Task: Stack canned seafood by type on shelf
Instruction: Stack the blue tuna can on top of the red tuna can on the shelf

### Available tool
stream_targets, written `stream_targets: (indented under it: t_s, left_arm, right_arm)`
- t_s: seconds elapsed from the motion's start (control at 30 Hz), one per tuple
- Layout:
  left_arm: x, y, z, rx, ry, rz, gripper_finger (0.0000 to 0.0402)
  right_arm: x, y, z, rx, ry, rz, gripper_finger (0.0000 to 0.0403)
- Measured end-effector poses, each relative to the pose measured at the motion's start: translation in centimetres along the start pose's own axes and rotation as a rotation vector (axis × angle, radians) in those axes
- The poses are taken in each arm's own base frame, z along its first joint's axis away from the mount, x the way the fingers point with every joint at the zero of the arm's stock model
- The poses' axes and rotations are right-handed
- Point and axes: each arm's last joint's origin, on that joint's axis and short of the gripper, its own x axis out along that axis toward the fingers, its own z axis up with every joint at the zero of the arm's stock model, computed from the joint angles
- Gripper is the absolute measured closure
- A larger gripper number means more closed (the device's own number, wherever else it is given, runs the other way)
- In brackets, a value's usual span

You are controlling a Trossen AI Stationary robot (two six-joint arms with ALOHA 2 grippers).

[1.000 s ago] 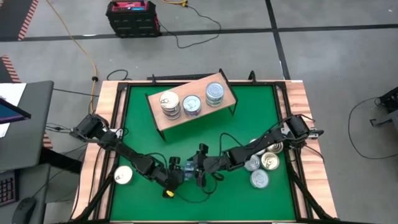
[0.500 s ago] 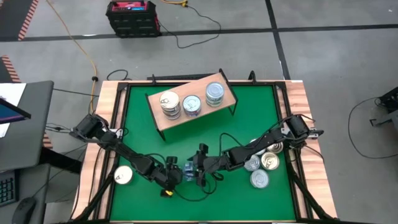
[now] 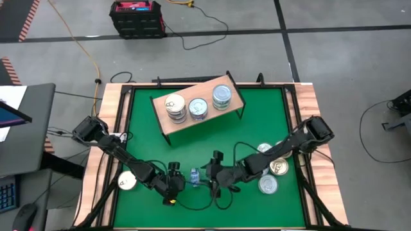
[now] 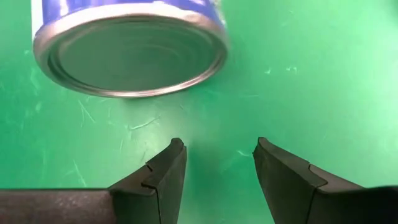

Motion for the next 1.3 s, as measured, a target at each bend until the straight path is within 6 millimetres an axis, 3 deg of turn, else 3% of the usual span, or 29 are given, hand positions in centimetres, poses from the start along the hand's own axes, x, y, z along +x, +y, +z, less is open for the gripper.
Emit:
stream_targets:
  t_s: [0.17,0.33,0.67,0.9,1.3]
  left_arm:
    - [-0.4,-0.6,-0.1,0.003,-0.027,0.009,0.0221]
    - [-0.4,-0.5,0.3,0.0,-0.087,0.078,0.0221]
    - [-0.6,0.7,-0.1,0.121,-0.129,0.402,0.0221]
    - [-0.4,0.5,0.1,0.116,-0.099,0.283,0.0221]
    - [-0.6,-0.1,1.1,0.096,-0.225,0.291,0.0221]
  right_arm:
    - [-0.3,1.7,-1.6,0.02,0.032,-0.043,0.0133]
    - [-0.1,0.8,-2.8,0.057,0.088,-0.19,0.0133]
    - [1.8,1.0,-3.8,0.076,0.108,-0.134,0.0133]
    - [1.7,1.2,-3.8,0.092,0.092,-0.15,0.0133]
    - [3.2,-1.7,-2.7,0.005,0.113,-0.141,0.0133]
